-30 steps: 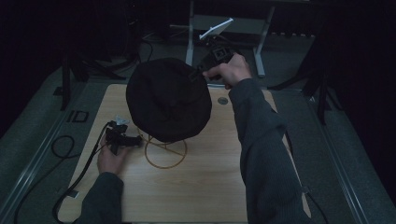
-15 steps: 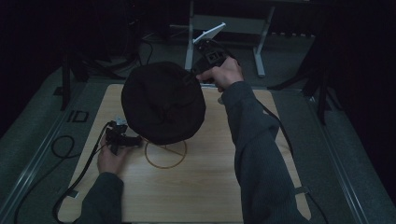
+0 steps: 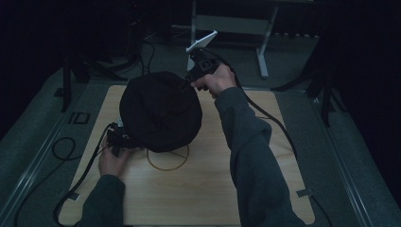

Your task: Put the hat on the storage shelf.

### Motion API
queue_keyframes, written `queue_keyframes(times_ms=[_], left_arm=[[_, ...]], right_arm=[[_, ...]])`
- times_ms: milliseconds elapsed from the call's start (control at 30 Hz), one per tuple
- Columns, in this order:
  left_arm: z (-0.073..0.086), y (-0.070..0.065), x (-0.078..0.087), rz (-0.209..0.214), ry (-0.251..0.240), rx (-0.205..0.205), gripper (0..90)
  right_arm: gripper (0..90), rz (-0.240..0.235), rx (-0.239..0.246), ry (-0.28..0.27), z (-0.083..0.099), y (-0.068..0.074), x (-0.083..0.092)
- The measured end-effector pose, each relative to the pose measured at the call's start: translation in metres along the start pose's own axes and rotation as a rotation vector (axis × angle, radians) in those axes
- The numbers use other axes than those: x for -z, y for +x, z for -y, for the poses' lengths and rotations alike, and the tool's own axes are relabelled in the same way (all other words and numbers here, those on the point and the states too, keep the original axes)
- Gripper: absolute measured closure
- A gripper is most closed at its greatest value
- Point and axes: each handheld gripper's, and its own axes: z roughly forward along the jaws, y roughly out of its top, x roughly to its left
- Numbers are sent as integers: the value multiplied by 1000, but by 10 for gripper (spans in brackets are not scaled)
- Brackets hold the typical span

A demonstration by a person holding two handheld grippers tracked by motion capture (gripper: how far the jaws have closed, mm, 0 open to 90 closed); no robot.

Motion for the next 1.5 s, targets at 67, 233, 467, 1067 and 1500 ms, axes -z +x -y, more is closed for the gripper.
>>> queue_keyframes(times_ms=[67, 233, 467, 1067, 1500], left_arm=[[0, 0, 0, 0, 1, 0, 44], [0, 0, 0, 1, 3, 0, 45], [0, 0, 0, 1, 3, 1, 46], [0, -1, 0, 1, -2, 7, 46], [0, -1, 0, 1, -2, 7, 47]], right_arm=[[755, 7, 2, 4, 0, 0, -3], [750, 30, 6, 19, -2, 1, -13], [747, 65, 5, 17, -2, 0, -20], [604, 186, 63, 63, 0, -3, -29], [547, 206, 127, 74, 13, -4, -14]])
